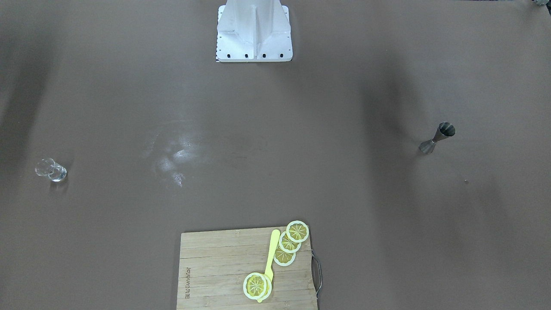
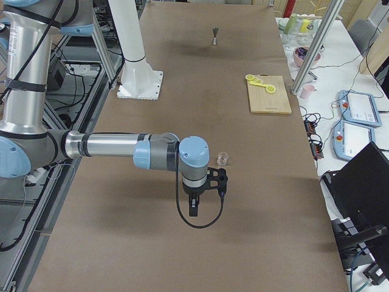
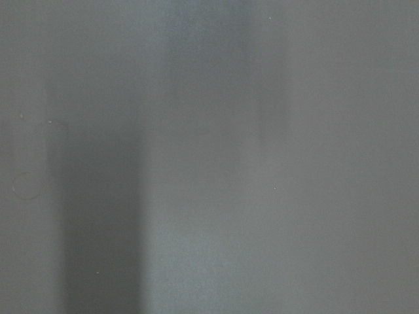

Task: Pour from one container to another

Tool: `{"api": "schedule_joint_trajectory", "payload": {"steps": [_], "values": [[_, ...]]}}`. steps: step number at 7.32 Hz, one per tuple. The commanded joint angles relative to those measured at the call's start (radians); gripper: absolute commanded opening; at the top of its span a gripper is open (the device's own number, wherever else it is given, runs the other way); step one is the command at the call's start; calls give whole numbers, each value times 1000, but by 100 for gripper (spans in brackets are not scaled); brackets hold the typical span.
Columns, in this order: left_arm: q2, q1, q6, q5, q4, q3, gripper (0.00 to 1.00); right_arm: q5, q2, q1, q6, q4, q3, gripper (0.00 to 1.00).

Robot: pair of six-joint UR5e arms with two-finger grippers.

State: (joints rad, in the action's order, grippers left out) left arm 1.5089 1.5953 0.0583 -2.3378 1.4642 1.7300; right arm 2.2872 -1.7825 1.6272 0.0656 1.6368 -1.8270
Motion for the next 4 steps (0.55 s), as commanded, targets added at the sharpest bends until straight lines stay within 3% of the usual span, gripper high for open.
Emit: {"api": "schedule_joint_trajectory", "payload": {"steps": [1,4], "values": [[-4,0,0,0,1,3,98,0,0,0,-1,0,0,100],[4,0,-2,0,2,5,98,0,0,-1,-1,0,-2,100]]}}
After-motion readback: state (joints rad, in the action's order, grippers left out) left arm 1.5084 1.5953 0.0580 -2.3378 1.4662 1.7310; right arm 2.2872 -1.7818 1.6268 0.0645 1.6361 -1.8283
